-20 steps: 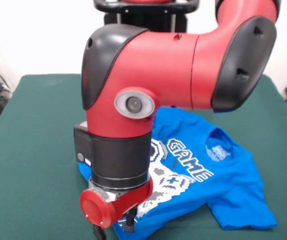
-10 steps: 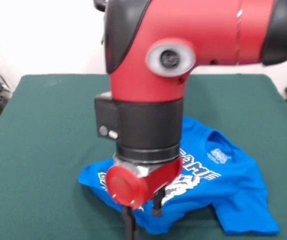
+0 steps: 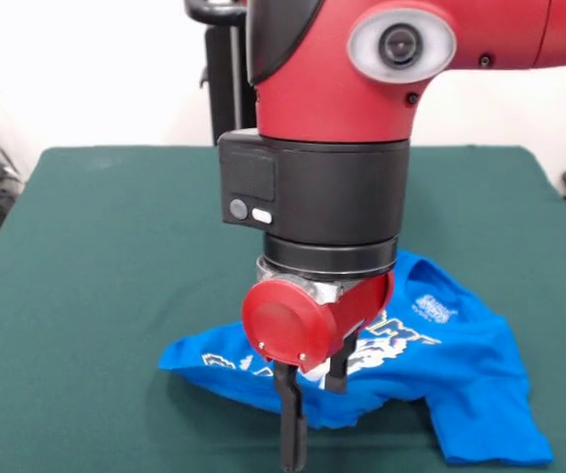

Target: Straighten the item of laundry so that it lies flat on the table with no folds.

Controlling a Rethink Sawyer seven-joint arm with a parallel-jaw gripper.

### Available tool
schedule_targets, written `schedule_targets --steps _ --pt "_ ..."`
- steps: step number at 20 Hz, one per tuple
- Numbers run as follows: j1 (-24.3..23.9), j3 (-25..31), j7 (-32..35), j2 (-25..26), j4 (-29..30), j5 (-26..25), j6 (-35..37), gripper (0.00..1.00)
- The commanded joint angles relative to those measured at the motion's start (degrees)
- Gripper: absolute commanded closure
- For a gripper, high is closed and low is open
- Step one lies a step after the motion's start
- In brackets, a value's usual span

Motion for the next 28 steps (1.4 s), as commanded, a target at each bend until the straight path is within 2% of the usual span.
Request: schedule_targets --steps 1,10,14,21,28 --pt "1.0 0.8 -2.6 1.6 4.1 -0.5 -4.3 0.0" --pt "0.6 -1.1 -1.7 3.6 3.3 -3.5 -7.0 0.0" --pt "0.4 -0.3 -1.3 2.7 2.9 -3.0 -5.6 0.0" --pt "0.3 4.6 -3.3 -1.9 2.4 2.4 0.5 0.0" --pt "0.6 10.6 -11.4 -6.4 4.6 8.8 7.5 0.0"
